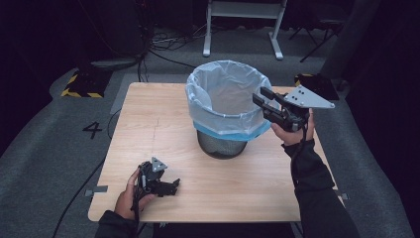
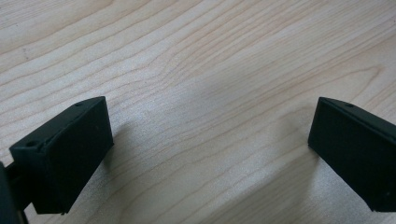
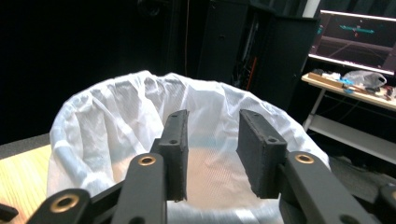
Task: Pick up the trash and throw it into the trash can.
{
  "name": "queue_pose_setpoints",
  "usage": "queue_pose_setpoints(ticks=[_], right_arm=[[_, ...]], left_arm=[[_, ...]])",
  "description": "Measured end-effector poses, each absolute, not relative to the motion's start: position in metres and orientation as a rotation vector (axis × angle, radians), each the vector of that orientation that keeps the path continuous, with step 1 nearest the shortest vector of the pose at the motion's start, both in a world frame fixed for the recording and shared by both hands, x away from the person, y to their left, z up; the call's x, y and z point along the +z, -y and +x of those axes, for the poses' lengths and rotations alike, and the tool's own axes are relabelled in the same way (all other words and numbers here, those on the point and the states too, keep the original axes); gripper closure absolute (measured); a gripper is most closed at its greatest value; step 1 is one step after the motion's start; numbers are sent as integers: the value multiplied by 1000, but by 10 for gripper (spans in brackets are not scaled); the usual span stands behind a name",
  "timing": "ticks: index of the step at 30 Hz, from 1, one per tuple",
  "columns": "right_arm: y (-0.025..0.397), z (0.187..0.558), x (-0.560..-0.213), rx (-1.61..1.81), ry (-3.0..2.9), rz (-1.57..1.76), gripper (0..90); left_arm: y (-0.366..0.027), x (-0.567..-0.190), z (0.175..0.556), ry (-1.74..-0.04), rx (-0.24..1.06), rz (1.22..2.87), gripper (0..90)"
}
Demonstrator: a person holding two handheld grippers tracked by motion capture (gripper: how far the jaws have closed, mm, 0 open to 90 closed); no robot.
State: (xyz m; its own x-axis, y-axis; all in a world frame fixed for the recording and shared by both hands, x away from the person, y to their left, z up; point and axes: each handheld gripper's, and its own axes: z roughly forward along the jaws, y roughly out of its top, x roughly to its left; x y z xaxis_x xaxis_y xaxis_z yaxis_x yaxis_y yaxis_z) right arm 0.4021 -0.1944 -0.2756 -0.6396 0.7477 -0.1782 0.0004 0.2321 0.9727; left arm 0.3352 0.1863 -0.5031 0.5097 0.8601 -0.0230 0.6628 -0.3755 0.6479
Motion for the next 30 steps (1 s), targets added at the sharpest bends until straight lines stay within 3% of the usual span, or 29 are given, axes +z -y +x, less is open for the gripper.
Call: queue_pose_setpoints(ticks=[5,17,30], right_arm=[[206,397,-276,1445,-1845,711,565],[233,377,-282,1339,-1830,764,276],[265,353,-302,1231,-1894,789,219]], left_arm=[[-186,-503,335,-1239,428,2153,1],[-186,-503,335,-1239,428,2153,0],[-186,-503,336,-1238,437,2151,0]])
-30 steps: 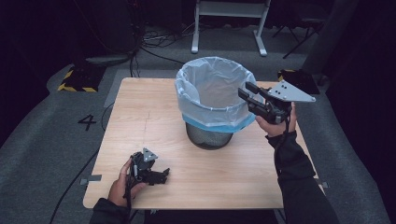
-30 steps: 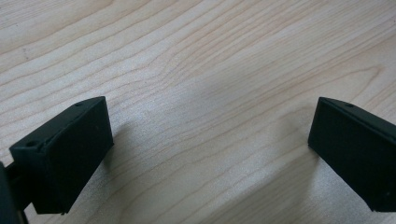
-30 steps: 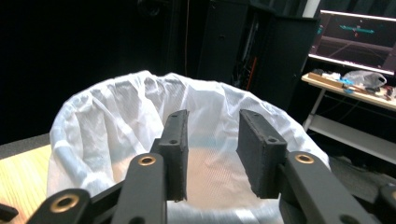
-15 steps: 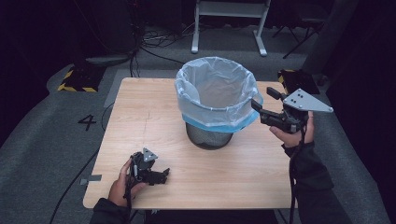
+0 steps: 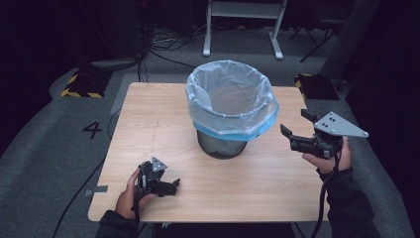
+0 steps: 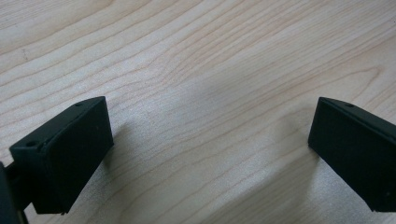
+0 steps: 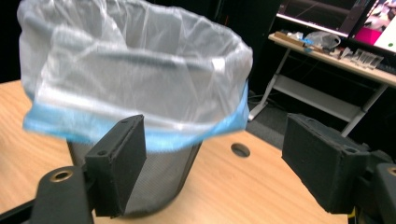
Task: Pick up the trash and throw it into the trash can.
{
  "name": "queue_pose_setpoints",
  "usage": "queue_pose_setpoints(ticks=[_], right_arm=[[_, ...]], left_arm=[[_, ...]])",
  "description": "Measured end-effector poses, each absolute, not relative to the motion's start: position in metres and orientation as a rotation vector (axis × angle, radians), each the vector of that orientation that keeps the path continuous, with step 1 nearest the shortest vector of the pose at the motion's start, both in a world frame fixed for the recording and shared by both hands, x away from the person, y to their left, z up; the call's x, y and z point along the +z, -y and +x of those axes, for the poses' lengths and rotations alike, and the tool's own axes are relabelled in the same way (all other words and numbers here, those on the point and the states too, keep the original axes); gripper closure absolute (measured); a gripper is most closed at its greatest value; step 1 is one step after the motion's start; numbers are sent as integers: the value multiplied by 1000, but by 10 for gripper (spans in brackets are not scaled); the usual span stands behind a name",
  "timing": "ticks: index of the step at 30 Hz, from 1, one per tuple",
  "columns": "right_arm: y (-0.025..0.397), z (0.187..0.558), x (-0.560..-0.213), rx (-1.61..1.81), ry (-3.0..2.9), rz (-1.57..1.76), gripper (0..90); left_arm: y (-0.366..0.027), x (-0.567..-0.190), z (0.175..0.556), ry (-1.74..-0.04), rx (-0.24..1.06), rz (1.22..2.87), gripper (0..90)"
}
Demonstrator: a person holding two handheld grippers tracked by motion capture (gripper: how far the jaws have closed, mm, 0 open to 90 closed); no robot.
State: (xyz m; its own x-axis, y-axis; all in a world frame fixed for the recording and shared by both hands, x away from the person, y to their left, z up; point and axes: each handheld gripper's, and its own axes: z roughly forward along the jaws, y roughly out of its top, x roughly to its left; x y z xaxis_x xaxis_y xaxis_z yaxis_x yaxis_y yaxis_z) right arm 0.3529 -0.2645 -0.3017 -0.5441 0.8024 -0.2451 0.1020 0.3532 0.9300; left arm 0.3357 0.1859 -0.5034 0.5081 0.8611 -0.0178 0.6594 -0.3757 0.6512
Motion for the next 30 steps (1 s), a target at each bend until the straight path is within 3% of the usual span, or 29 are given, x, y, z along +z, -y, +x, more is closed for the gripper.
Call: queue_pose_setpoints(ticks=[15,30], right_arm=[[277,340,-353,1127,-1998,808,197],[293,343,-436,959,-2178,921,200]], left_arm=[[-186,-503,336,-1238,435,2152,0],[-186,-503,336,-1235,431,2155,0]])
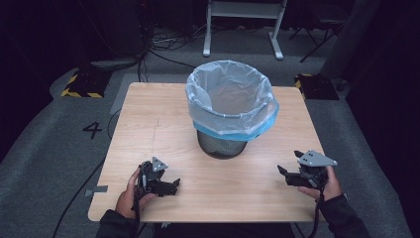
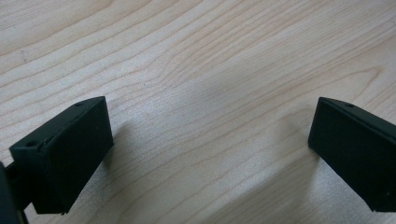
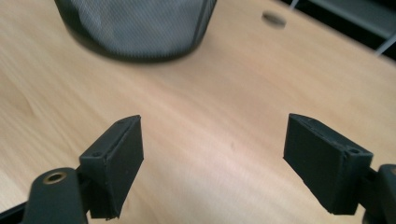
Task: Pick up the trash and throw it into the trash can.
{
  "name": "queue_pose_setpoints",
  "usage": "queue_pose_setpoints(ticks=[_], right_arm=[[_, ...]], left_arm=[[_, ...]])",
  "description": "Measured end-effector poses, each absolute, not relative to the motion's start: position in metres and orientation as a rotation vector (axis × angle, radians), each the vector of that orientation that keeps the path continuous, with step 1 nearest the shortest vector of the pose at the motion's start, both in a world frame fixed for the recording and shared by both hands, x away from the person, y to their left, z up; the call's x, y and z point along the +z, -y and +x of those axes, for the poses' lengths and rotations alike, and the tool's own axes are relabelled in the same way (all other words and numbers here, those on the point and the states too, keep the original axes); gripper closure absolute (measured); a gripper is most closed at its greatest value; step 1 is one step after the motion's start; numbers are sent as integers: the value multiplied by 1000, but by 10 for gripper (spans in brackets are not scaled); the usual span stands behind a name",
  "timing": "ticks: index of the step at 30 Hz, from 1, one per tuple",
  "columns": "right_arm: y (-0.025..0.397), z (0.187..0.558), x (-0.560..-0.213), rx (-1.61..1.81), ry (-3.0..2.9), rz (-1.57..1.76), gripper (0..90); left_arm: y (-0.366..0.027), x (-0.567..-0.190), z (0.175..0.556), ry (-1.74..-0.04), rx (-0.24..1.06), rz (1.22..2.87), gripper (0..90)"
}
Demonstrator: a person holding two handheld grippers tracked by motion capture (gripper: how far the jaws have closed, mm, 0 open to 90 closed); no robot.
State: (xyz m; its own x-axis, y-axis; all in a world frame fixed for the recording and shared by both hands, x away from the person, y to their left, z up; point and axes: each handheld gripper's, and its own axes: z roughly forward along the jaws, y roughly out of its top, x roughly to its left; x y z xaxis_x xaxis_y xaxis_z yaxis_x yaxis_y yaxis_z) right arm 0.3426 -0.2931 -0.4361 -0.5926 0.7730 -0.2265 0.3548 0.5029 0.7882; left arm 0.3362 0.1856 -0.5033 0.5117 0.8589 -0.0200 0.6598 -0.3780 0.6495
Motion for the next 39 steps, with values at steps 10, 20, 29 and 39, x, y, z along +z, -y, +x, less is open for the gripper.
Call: queue_pose_setpoints(ticks=[10,20,29,39], right_arm=[[324,330,-485,969,-2283,1006,188],[344,321,-502,966,-2258,1119,168],[345,326,-503,988,-2265,1193,143],[346,329,-504,977,-2266,1204,99]], left_arm=[[-186,-503,336,-1236,432,2154,1],[-185,-503,336,-1237,432,2152,1],[-186,-503,336,-1236,432,2154,1],[-186,-503,336,-1236,432,2154,1]])
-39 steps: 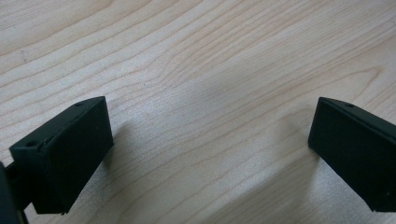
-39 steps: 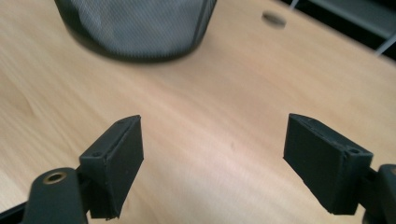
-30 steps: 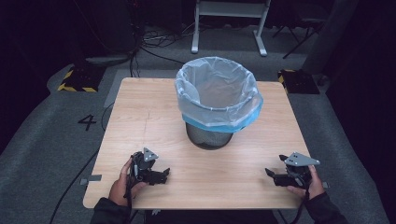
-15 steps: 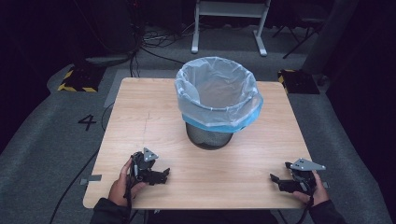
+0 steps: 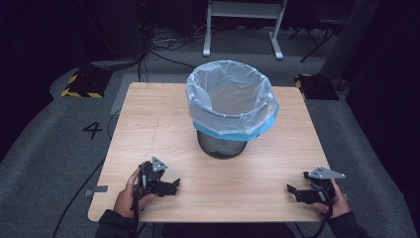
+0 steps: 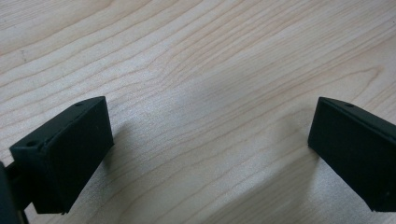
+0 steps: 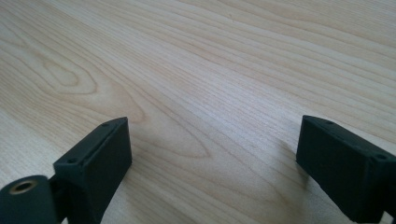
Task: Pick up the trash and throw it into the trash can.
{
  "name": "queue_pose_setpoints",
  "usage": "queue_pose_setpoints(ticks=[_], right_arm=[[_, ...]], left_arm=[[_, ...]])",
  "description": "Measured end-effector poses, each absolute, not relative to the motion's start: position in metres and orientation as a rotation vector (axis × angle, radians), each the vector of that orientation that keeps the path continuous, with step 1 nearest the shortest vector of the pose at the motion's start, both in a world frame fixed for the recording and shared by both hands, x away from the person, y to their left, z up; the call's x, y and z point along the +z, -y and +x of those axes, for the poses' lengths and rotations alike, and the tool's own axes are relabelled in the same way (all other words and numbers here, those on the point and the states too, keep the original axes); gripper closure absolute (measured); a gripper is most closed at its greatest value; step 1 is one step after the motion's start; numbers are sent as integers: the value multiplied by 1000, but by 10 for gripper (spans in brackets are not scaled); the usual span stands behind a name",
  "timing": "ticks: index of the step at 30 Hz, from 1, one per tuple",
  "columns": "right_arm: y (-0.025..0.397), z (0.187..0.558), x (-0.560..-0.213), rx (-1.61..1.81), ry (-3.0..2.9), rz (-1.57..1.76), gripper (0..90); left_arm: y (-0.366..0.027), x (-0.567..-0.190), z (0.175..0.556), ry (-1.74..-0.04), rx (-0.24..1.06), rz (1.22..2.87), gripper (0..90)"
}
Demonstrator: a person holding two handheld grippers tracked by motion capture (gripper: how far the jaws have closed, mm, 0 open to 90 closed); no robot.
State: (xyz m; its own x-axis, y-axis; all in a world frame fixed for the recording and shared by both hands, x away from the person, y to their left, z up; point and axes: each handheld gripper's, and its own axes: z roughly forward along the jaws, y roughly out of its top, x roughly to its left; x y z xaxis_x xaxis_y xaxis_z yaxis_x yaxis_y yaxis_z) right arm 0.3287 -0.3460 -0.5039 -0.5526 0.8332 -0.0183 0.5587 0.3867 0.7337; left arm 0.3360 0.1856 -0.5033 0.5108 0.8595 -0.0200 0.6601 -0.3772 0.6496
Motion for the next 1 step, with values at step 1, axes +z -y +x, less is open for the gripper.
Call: queue_pose_setpoints(ticks=[1], right_arm=[[346,329,-504,976,-2265,1204,91]], left_arm=[[-186,-503,336,-1233,429,2155,1]])
